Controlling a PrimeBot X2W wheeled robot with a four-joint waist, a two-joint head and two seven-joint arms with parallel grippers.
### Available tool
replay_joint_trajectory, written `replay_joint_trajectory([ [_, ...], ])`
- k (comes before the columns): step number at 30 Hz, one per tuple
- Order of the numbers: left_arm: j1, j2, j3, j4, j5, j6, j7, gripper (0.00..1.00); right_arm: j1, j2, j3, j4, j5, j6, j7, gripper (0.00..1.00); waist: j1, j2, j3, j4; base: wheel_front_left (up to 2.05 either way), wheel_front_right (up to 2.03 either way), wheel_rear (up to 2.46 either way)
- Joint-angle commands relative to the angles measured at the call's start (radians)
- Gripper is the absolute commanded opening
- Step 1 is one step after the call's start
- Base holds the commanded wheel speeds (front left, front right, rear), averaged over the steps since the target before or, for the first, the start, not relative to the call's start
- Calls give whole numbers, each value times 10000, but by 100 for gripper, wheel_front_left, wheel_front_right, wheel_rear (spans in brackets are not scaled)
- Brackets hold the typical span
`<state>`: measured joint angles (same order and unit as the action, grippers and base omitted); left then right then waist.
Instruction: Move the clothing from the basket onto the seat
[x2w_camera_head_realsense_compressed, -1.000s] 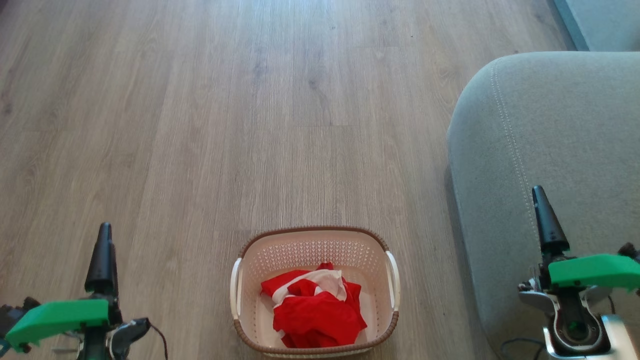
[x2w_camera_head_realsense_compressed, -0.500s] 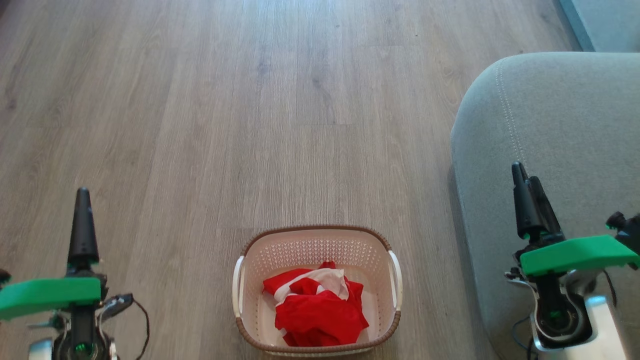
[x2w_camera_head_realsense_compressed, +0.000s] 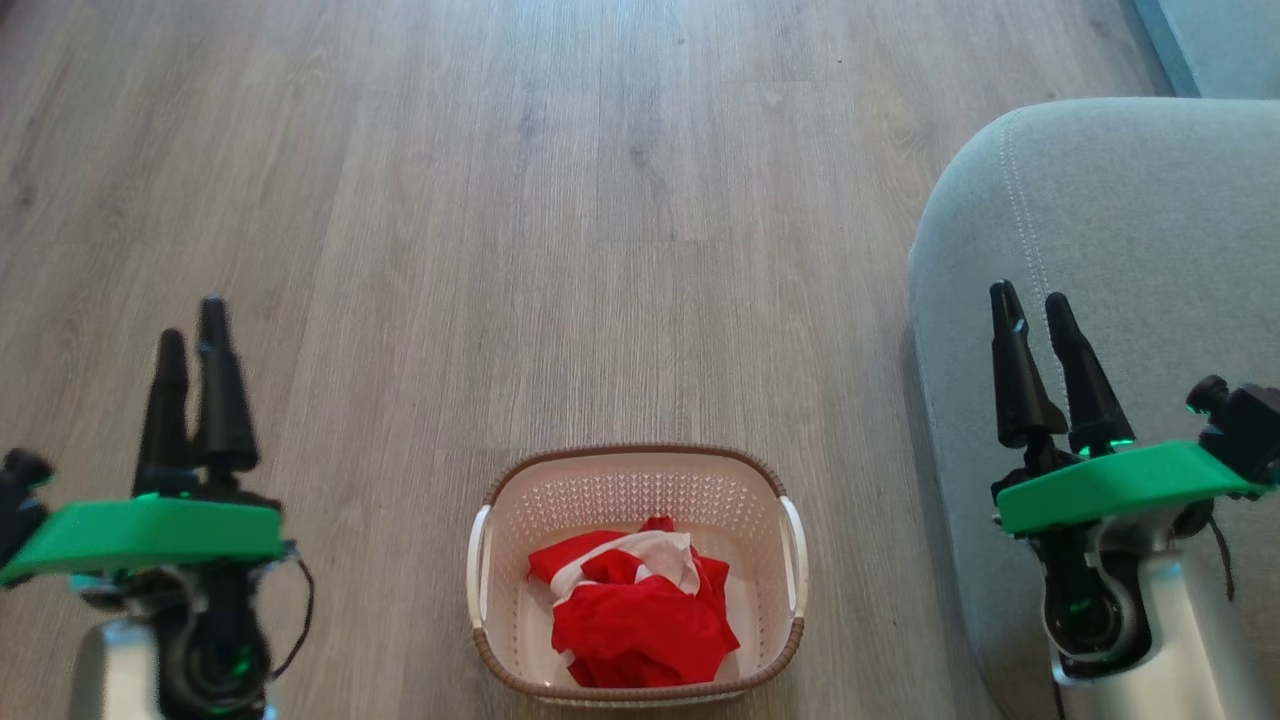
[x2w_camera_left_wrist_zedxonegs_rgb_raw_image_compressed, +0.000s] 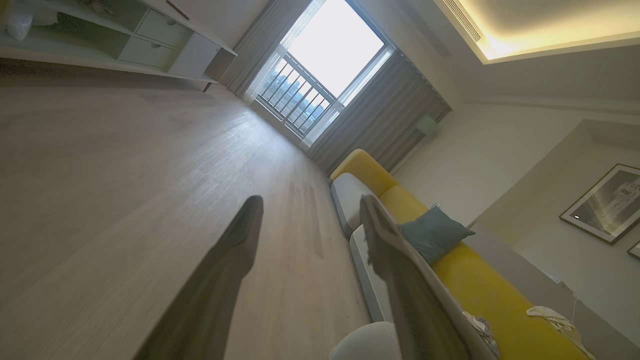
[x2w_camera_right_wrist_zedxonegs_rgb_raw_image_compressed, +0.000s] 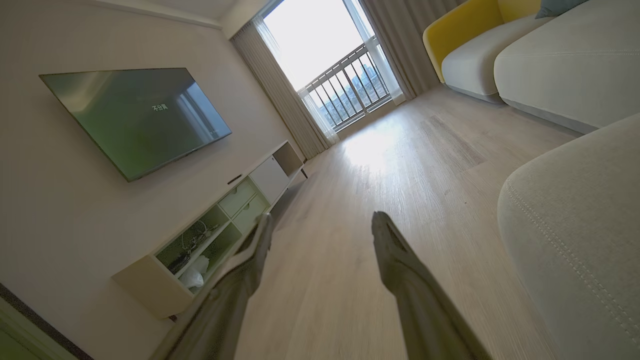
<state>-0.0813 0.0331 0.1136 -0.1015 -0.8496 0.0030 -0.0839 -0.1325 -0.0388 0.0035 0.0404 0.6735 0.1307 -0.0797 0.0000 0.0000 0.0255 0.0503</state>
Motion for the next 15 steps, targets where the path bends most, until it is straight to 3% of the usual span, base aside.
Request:
replay_joint_trajectory([
  [1, -395, 112, 69, -512, 309, 45, -100, 100, -558, -88, 150, -463, -302, 0, -128, 100, 0, 0, 4, 2, 0, 0, 0],
  [8, -220, 204, -1021, -416, 2316, 464, -304, 100, -477, -91, 338, -292, -1485, 0, -334, 100, 0, 0, 26, 22, 0, 0, 0],
  [15, -92, 818, -2245, 141, 3418, 1373, -509, 100, -262, -94, 538, 300, -2194, 0, -540, 100, 0, 0, 31, 32, 0, 0, 0],
])
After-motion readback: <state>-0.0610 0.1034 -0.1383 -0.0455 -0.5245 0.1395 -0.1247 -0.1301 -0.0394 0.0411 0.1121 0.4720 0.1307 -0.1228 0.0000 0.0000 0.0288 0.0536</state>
